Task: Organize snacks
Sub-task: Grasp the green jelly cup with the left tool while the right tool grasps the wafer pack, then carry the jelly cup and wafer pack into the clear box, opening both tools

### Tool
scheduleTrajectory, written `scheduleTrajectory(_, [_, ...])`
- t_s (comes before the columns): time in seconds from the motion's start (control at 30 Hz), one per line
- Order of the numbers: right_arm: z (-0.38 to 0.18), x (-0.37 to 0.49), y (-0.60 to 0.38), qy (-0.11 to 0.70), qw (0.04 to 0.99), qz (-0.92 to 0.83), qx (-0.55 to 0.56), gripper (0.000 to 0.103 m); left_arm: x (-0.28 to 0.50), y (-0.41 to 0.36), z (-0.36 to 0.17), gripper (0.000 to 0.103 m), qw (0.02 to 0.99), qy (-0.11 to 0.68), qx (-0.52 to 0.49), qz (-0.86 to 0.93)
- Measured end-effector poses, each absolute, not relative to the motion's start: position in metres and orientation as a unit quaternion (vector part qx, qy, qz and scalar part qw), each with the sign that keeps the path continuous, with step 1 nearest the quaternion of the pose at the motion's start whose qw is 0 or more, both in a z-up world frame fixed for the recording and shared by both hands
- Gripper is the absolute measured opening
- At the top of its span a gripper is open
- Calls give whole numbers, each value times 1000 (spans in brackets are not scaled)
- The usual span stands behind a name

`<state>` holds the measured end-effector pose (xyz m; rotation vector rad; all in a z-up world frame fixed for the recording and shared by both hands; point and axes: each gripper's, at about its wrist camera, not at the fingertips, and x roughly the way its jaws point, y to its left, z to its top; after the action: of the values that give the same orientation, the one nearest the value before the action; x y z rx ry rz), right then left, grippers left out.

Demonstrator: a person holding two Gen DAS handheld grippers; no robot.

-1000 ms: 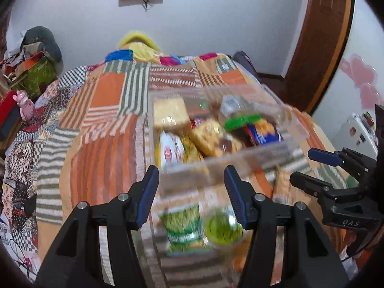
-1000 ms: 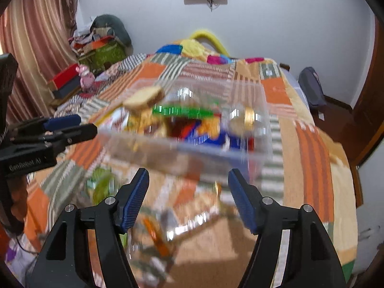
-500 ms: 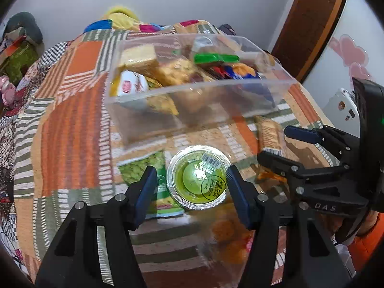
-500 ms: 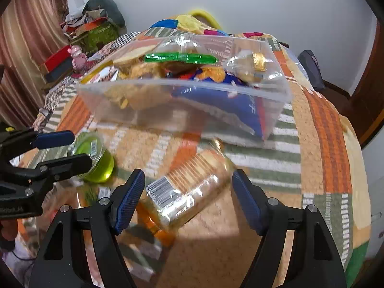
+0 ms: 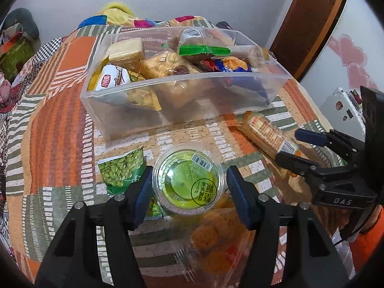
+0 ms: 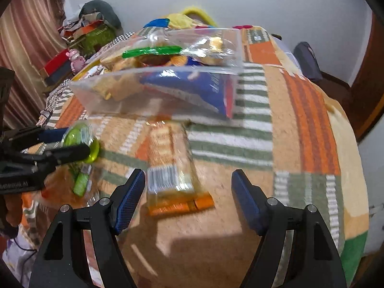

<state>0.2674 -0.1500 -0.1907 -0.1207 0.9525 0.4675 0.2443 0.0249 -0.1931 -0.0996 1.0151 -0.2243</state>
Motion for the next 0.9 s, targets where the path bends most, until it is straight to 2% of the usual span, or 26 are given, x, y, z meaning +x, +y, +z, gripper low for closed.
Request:
scheduleTrajectory(0.07, [-196,273,-141,460,856,230,-57,69,246,25,-195,63,866,487,-47,-103])
scheduleTrajectory(0.1, [-200,274,-136,464,853,231,-59,64,247,25,-196,64,866,488,-47,-102])
scheduleTrajectory(0.17, [-205,274,-131,462,855,226,-64,63,248,24,-197,68,867,486,-43,-103])
scheduleTrajectory(0.23, [-203,269,-130,457,857,229,-64,43,248,22,-197,69,870,482,-32,-99])
scheduleTrajectory(0.33, [-200,267,-134,458,855,237,-52,33,253,20,-200,69,869,487,-22,-86])
scheduleTrajectory(0.4, [-199,265,-138,457,856,236,-49,33,256,20,-202,68,868,489,-25,-81])
scheduleTrajectory(0.43, [-197,263,-139,454,858,235,-46,33,256,20,-202,61,868,489,-25,-79])
scheduleTrajectory(0.47, [-196,261,-141,453,859,234,-44,33,256,20,-203,60,870,488,-20,-72])
scheduleTrajectory(0.67, [-180,250,-148,433,869,235,-32,32,248,21,-193,60,875,478,-17,-71])
scheduleTrajectory(0.9, [-146,248,-152,390,890,235,-23,32,237,28,-147,60,897,434,-30,-79])
